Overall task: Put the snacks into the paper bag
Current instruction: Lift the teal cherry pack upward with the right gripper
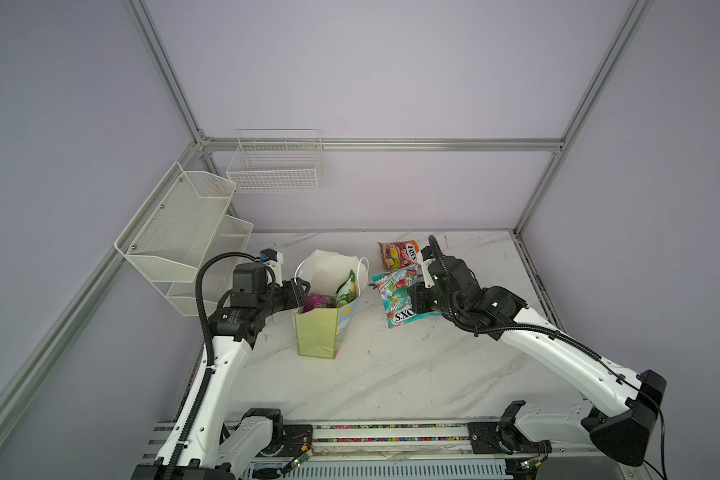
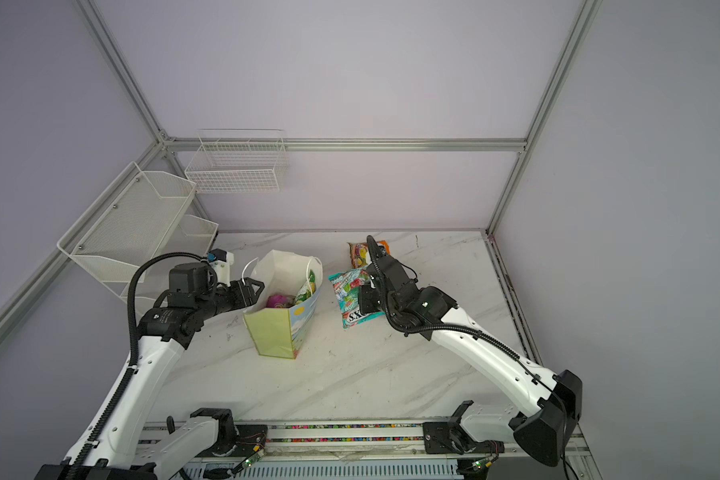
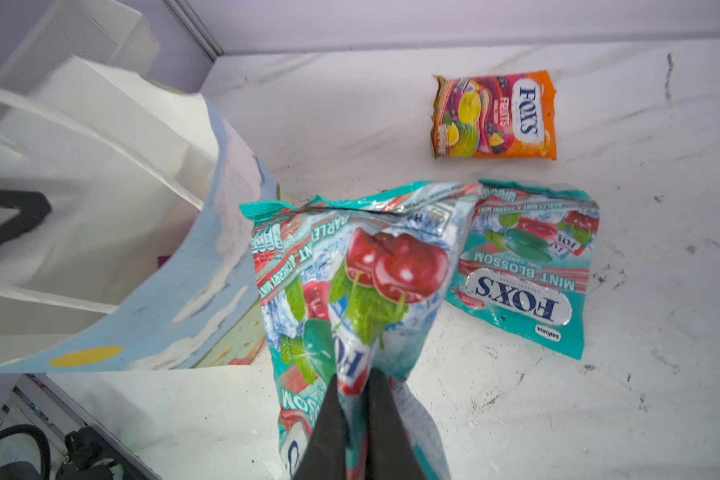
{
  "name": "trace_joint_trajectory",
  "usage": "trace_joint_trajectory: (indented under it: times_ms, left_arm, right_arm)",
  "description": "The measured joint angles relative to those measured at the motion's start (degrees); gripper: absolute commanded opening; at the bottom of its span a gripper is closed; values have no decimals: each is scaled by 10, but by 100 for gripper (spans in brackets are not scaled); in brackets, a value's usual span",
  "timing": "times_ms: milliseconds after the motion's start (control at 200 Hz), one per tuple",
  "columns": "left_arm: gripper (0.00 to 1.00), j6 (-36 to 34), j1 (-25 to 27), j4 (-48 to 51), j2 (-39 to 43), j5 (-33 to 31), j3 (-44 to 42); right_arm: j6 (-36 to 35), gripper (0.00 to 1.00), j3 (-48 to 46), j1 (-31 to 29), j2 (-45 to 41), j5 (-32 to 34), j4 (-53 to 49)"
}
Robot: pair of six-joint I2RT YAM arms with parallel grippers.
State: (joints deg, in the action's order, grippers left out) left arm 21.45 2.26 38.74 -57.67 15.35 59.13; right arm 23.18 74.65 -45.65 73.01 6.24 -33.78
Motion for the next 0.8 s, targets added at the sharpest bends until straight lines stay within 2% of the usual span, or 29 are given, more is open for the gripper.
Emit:
trace_joint_trajectory:
  times_ms: [260, 420, 600, 800]
  left_arm:
    - [60, 0, 0, -1, 10, 0, 0]
    - [60, 0, 0, -1, 10, 0, 0]
    - [62, 0, -1, 0, 16, -5, 0]
    - [65, 5, -5, 1, 38, -21, 0]
  right_arm:
    - [-24, 0, 117, 0, -14, 63, -41]
    - [-44, 0, 205, 0, -10, 77, -46]
    - [-55, 0, 306, 0, 33, 50, -36]
    - [-54, 0, 382, -5, 125, -3, -30]
